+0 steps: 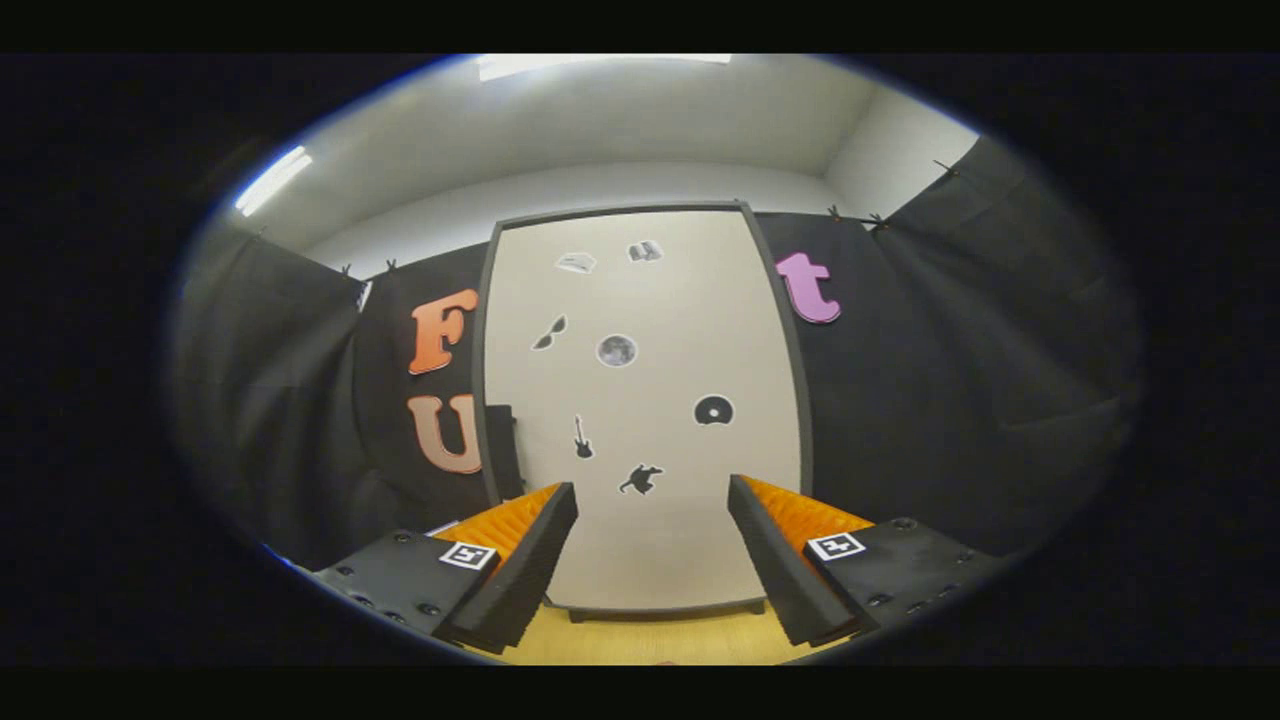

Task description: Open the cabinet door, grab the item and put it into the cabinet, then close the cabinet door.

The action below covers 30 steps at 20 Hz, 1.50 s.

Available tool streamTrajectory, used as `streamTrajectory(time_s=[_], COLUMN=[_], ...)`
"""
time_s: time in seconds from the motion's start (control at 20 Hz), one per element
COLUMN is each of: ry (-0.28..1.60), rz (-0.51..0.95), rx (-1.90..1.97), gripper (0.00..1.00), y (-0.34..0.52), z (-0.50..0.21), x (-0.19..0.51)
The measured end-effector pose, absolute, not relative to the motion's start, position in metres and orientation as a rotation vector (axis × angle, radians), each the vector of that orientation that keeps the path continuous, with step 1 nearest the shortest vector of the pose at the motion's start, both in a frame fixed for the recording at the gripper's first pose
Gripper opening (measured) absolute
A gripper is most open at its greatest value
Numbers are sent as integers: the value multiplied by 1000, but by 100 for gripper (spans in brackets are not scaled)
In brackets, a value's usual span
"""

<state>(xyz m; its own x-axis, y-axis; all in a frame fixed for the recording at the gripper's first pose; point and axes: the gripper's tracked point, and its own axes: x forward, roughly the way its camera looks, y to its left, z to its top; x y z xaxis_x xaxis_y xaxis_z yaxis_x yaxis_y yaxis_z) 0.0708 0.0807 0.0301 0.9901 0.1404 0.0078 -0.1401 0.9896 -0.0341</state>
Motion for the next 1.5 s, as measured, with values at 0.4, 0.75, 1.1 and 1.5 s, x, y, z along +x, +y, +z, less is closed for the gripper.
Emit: streamTrajectory(time_s=[0.4, 0.75, 1.1, 1.5], ry=[65, 87, 67, 100], rz=[315, 302, 250, 282], rx=[-26, -48, -98, -97], gripper=[97, 98, 78, 34], y=[203, 243, 251, 241], z=[2, -27, -27, -27], x=[154, 208, 222, 220])
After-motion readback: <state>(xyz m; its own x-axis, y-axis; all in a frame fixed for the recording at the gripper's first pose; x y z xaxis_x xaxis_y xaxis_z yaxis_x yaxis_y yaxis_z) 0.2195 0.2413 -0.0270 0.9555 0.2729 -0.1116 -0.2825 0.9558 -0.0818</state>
